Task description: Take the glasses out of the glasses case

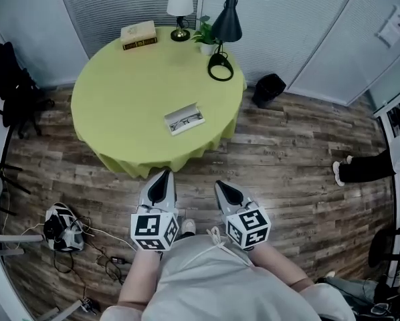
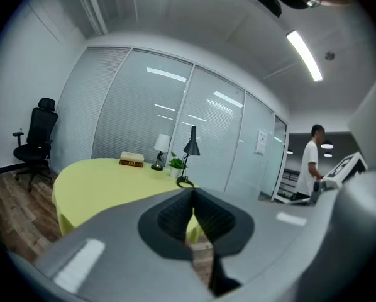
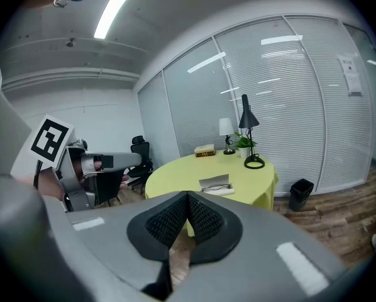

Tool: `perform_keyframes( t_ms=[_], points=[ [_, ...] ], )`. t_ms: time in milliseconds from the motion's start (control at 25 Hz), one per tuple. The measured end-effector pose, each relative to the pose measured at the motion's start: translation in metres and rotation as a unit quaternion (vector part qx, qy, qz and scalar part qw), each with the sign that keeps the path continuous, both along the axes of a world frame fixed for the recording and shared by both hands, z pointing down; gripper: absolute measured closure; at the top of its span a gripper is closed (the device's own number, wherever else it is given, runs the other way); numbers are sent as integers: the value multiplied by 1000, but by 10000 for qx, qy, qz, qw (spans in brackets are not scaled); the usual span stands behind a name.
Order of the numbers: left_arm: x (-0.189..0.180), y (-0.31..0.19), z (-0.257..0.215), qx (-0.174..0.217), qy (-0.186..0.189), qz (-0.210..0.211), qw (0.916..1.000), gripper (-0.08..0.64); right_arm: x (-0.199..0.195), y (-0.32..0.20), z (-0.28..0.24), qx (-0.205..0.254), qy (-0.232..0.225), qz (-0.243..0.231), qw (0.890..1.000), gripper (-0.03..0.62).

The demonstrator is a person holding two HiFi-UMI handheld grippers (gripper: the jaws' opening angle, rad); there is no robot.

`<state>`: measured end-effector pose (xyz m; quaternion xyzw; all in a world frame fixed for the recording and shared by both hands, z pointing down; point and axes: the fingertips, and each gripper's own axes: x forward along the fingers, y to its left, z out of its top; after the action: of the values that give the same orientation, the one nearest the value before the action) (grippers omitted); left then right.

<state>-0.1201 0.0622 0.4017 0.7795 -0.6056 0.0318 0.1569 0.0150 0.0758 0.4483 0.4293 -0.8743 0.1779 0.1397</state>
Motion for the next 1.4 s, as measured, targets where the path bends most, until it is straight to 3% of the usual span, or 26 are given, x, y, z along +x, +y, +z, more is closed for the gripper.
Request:
perform_keyframes(
  t_ms=[160,440,600,880,1080,1400],
  points=[
    [-17,-40,8,-143,-35,79,9999,552,-17,-46,2,-70,25,45,10000,592],
    [-31,-93,31,-420,-96,-141,9990,552,-18,-112,28,-336,75,54,9994,592],
    [-34,-127,37,-461,-135,-444,9979,552,-19,-157,35,-372,39,-212,9991,592],
    [-27,-198,30,-356,-565,-920,9935,552,-22,-241,32,-426,40,-832,9956,592],
    [-31,-231,47,-562,-526,-1487,9859,552,-24,-286,39,-465,106,-1349,9897,592],
    [-27,-263,89,-1080,-522,-1813,9761,552,-24,-347,47,-294,195,-1693,9849,592]
  ],
)
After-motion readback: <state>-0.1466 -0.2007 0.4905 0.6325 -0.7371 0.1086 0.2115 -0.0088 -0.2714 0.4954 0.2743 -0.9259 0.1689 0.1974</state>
